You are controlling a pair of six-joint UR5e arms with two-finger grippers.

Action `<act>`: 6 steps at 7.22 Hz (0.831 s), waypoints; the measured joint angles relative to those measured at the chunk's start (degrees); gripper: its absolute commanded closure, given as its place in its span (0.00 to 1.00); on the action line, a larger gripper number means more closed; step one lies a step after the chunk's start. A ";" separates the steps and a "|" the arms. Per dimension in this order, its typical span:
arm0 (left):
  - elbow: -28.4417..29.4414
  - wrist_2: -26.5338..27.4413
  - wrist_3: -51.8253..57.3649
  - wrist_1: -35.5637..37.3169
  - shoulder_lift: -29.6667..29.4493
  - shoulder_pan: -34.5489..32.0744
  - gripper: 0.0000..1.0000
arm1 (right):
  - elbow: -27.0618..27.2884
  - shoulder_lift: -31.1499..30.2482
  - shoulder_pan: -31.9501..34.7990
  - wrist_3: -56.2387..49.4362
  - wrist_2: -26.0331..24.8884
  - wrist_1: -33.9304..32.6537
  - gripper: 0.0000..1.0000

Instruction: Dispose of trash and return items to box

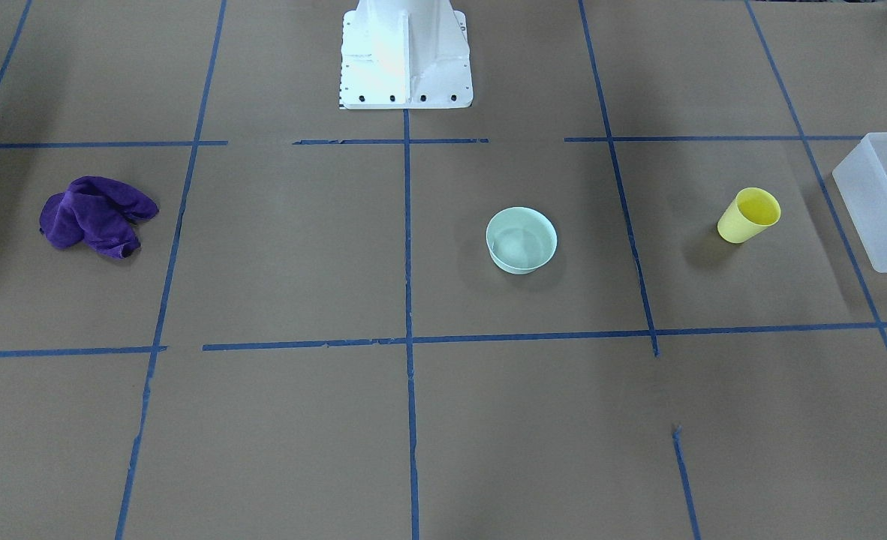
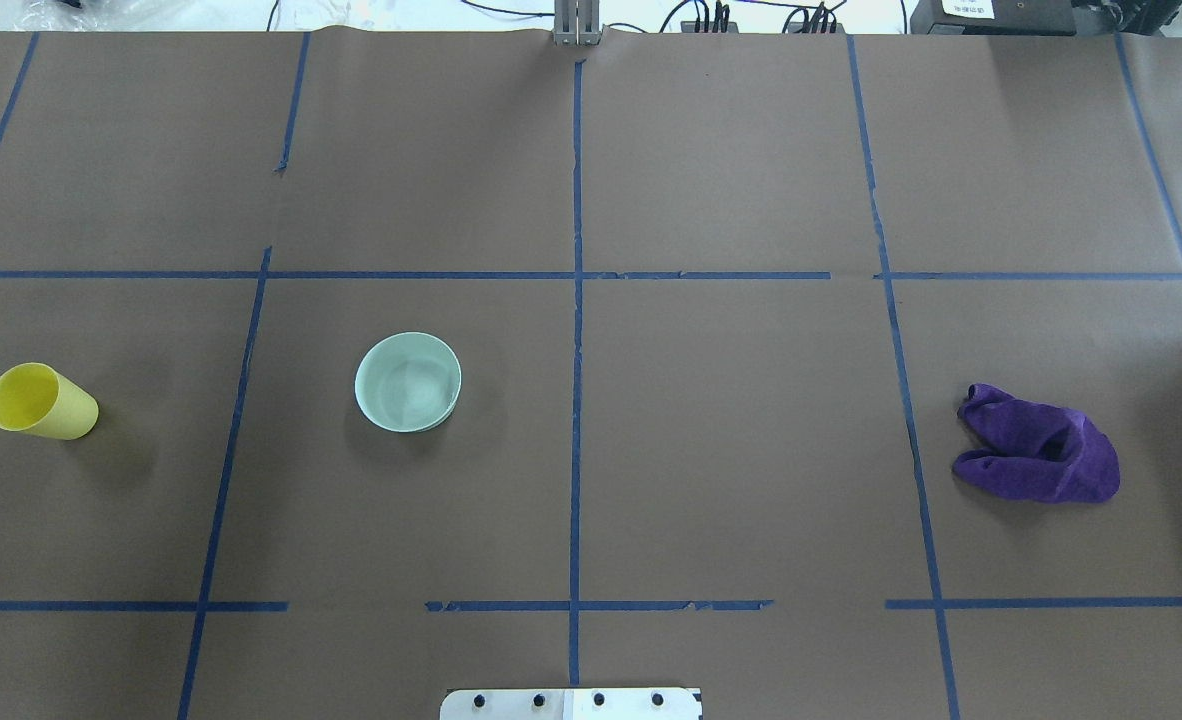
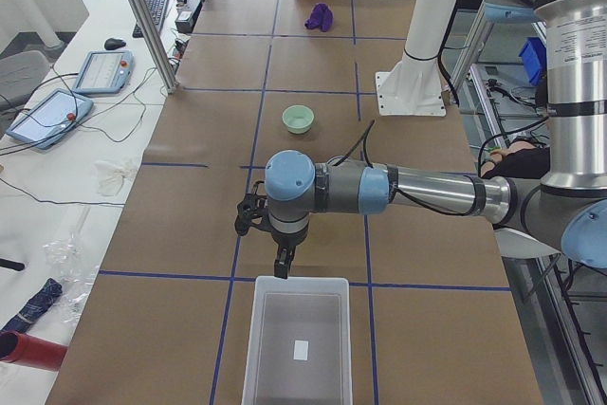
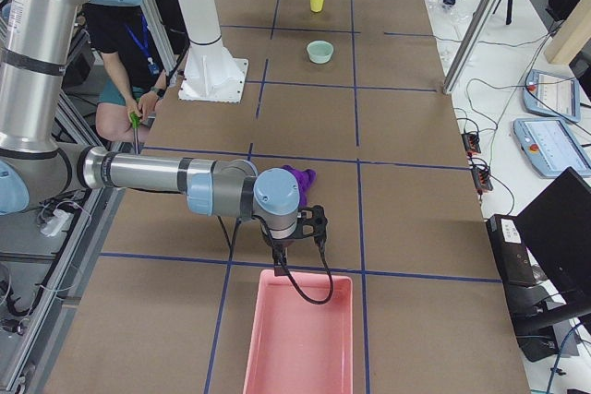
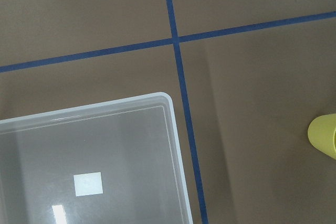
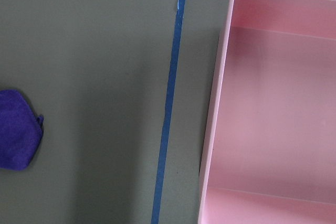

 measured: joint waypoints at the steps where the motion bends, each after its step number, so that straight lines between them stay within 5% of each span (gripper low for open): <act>1: 0.11 0.01 0.01 -0.12 -0.40 -0.01 0.00 | -0.07 -0.04 0.00 0.03 0.04 -0.01 0.00; 6: -0.89 -0.14 0.26 -8.45 -1.51 1.17 0.00 | 0.76 1.65 -0.02 0.52 0.39 6.01 0.00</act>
